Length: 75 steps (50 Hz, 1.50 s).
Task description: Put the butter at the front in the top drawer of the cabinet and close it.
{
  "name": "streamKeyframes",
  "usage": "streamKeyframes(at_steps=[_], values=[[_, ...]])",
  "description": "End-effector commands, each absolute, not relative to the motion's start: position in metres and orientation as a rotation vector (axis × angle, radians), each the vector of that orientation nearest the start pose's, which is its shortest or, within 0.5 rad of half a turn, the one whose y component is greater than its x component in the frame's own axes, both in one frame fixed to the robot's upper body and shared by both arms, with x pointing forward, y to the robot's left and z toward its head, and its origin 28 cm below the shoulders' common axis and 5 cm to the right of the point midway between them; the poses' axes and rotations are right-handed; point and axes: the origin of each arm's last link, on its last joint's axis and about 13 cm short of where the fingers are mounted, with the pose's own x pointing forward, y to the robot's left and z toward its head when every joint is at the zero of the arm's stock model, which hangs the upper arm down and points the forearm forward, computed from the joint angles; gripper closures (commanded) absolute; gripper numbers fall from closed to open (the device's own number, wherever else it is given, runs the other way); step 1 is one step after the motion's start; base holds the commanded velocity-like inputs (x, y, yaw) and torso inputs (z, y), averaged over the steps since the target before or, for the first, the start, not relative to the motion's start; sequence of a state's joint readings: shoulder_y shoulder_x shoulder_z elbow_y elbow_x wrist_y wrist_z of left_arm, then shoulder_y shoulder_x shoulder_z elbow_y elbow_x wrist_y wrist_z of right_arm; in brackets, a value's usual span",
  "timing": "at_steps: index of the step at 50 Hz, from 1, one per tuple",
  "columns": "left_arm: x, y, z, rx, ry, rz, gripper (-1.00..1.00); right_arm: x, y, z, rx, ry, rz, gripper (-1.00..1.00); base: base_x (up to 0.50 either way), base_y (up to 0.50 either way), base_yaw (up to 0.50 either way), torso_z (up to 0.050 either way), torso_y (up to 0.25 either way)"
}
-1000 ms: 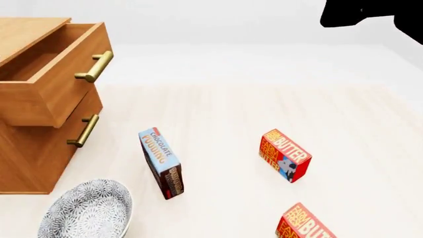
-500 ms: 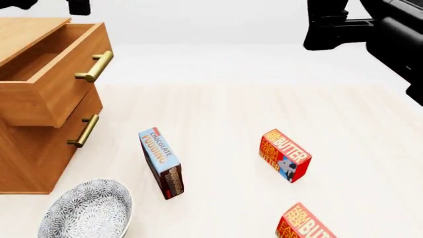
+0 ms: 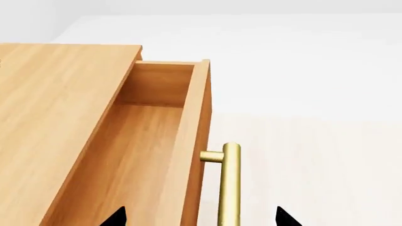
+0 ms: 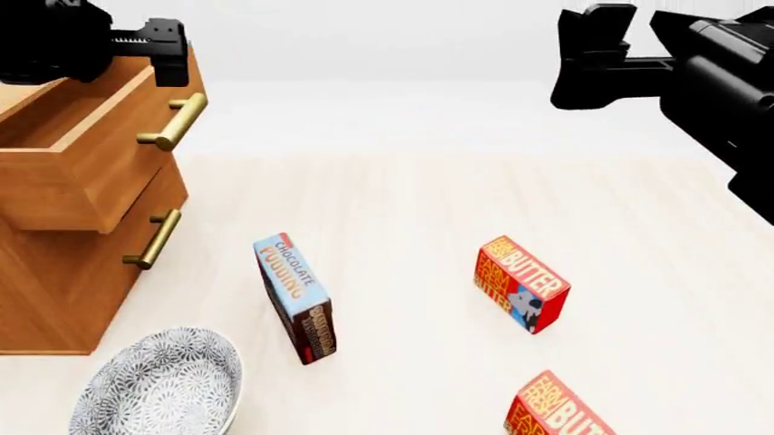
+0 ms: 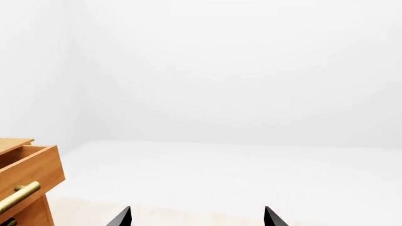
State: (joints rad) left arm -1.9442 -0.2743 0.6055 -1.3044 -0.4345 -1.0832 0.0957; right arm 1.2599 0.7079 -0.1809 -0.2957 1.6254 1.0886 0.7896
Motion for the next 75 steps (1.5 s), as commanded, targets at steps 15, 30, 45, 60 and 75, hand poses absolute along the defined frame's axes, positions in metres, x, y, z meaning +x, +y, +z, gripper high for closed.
streamKeyframes(at_steps=[15, 30, 45, 60, 75], values=[[0.382, 0.319, 0.354, 0.019, 0.545, 0.215, -1.0, 0.241, -0.152, 0.342, 0.085, -0.079, 0.217, -1.0, 0.0, 0.0, 0.0, 0.0, 0.0], [0.388, 0.317, 0.323, 0.042, 0.643, -0.097, -1.0, 0.239, -0.152, 0.344, 0.088, -0.086, 0.215, -1.0, 0.0, 0.0, 0.0, 0.0, 0.0], [0.392, 0.301, 0.337, 0.019, 0.58, -0.2, -1.0, 0.235, -0.152, 0.344, 0.093, -0.096, 0.215, -1.0, 0.0, 0.0, 0.0, 0.0, 0.0], [0.4, 0.253, 0.349, 0.034, 0.529, -0.345, -1.0, 0.232, -0.153, 0.345, 0.1, -0.108, 0.222, -1.0, 0.0, 0.0, 0.0, 0.0, 0.0], [0.408, 0.212, 0.323, 0.072, 0.574, -0.502, -1.0, 0.227, -0.157, 0.342, 0.111, -0.114, 0.207, -1.0, 0.0, 0.0, 0.0, 0.0, 0.0]])
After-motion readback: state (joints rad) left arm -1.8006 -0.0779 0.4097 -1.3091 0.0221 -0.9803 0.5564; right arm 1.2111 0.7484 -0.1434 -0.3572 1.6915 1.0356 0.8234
